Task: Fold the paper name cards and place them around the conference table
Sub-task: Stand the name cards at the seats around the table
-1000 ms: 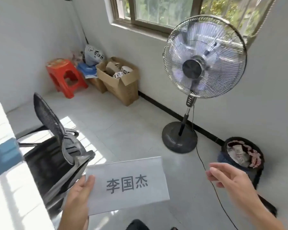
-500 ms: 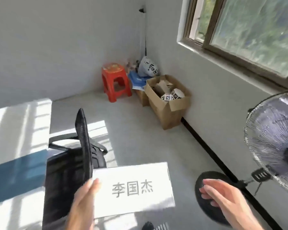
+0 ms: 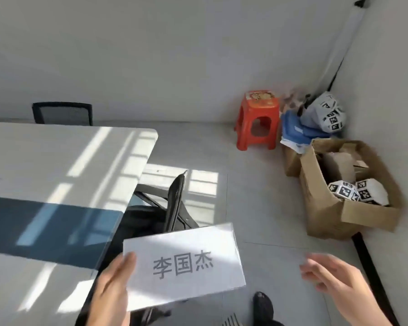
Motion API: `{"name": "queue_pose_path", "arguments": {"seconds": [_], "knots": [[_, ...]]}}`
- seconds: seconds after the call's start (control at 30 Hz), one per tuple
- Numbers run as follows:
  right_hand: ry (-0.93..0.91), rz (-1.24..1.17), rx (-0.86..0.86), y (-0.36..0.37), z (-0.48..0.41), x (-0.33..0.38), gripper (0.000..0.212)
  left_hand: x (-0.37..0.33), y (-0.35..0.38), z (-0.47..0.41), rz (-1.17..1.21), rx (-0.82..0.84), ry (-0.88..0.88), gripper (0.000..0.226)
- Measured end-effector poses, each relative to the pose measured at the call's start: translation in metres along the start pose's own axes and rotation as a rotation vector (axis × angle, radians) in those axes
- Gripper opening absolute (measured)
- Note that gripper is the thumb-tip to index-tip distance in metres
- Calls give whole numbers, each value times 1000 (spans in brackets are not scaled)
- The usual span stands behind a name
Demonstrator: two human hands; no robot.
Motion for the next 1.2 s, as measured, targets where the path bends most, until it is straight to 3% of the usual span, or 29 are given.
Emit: {"name": "queue_pose_path", "arguments": {"seconds": [0.13,0.27,0.43,0.5,0.57,0.6,0.67,0.87,1.0,1.2], "knots": [[-67,94,205,34,-98,56,9,-21,15,-17,49,-166,-21,45],[-135,208,391,94,-167,110,11,-9,-4,-24,45,-339,-98,9],[-203,285,602,198,-205,149,11,4,-38,-35,142,-500,-147,17],[-204,306,674,242,-207,153,11,1,-48,-46,221,-526,-136,21],[-189,306,730,282,-203,156,11,-5,-62,-62,256,-532,-94,49],[-188,304,755,301,-200,160,11,-11,-68,-70,273,-537,-77,50],[-200,303,839,342,-190,174,10,-24,-84,-88,309,-542,-31,27],[-316,349,1042,447,-160,223,32,-24,-121,-140,304,-592,-28,24],[-518,579,1312,519,-121,235,55,-22,-140,-161,304,-607,-51,27],[-606,1075,1717,636,-70,196,70,-22,-169,-186,293,-673,-46,28]]}}
Point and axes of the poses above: each hand's wrist, its own z-axis away from the middle knuckle, its own y-axis out of the palm, x = y × z, the point moved 9 cm from there along -z, towards the middle knuckle, and after that the axes turned 12 degrees about -z, right-handed, at the moved point
